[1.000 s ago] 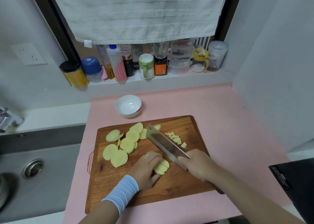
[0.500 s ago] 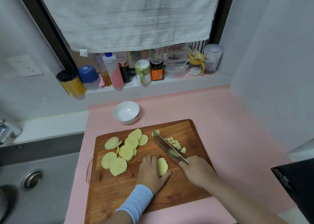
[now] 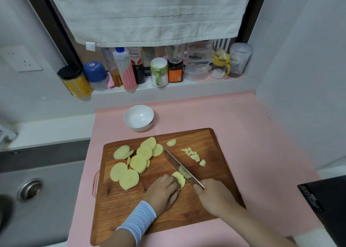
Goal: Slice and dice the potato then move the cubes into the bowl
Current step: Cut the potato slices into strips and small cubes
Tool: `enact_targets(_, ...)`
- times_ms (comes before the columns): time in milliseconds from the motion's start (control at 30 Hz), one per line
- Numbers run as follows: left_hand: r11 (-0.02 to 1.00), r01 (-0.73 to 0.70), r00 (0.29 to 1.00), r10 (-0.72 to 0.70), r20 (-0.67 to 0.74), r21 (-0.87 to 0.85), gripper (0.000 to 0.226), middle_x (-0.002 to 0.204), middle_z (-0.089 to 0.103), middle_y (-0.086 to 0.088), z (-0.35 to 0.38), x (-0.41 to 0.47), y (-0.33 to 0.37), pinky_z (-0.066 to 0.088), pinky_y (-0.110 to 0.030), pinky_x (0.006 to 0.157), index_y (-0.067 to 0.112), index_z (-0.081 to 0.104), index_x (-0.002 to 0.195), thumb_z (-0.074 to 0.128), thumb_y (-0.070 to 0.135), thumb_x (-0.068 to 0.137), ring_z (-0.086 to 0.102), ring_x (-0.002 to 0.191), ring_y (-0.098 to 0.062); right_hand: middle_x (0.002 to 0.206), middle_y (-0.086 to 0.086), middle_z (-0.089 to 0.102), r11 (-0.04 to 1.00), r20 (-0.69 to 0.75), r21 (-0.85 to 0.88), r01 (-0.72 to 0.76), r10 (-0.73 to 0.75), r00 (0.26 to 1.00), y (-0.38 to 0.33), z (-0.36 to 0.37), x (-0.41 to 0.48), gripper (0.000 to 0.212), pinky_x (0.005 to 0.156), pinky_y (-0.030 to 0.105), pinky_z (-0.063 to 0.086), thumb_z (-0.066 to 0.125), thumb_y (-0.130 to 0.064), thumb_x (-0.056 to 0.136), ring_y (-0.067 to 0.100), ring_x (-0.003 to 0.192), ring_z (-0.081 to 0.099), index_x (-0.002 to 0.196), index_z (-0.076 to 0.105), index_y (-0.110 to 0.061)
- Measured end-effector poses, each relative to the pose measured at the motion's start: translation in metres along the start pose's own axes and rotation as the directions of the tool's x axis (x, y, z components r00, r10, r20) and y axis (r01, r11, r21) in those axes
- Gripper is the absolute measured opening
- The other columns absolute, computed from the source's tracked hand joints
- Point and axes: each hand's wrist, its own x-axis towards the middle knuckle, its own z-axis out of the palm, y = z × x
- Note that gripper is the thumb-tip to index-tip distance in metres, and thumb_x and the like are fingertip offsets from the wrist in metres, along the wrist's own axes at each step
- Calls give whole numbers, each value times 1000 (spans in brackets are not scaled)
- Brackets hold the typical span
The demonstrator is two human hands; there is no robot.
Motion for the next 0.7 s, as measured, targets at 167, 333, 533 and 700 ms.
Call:
enact_targets(167, 998, 50, 998, -51, -22, -32, 7, 87, 56, 3, 3, 5, 3, 47, -31, 70, 17, 60, 83, 66, 19, 83, 51, 80, -18, 79, -12, 63, 1000, -26, 8, -4, 4, 1000, -1, 3, -5, 32, 65, 28, 47, 43, -45, 104, 12, 77, 61, 93, 68, -28)
enact_targets(333, 994, 63, 996, -68, -52, -87, 4, 90, 60, 4, 4, 4, 2, 48, -31, 71, 16, 62, 83, 66, 17, 84, 55, 80, -19, 87, -10, 69, 999, -78, -32, -1, -2, 997, -6, 1, -8, 37, 74, 32, 56, 41, -48, 103, 13, 82, 66, 101, 72, -27)
enact_targets(533, 991, 78, 995, -85, -58, -113, 6, 93, 63, 7, 3, 6, 1, 51, -30, 69, 18, 63, 82, 68, 18, 81, 58, 81, -17, 96, -9, 72, 998, -131, -55, 30, -37, 991, -19, 3, -20, 37, 75, 28, 54, 38, -47, 105, 12, 87, 66, 110, 70, -30)
enact_targets(700, 990, 78, 994, -85, -62, -121, 6, 93, 64, 7, 2, 7, 2, 49, -27, 70, 18, 65, 82, 70, 17, 79, 57, 81, -16, 98, -8, 72, 996, -127, -89, 18, -30, 991, -19, 4, -26, 38, 74, 28, 52, 36, -46, 105, 13, 89, 67, 111, 70, -29)
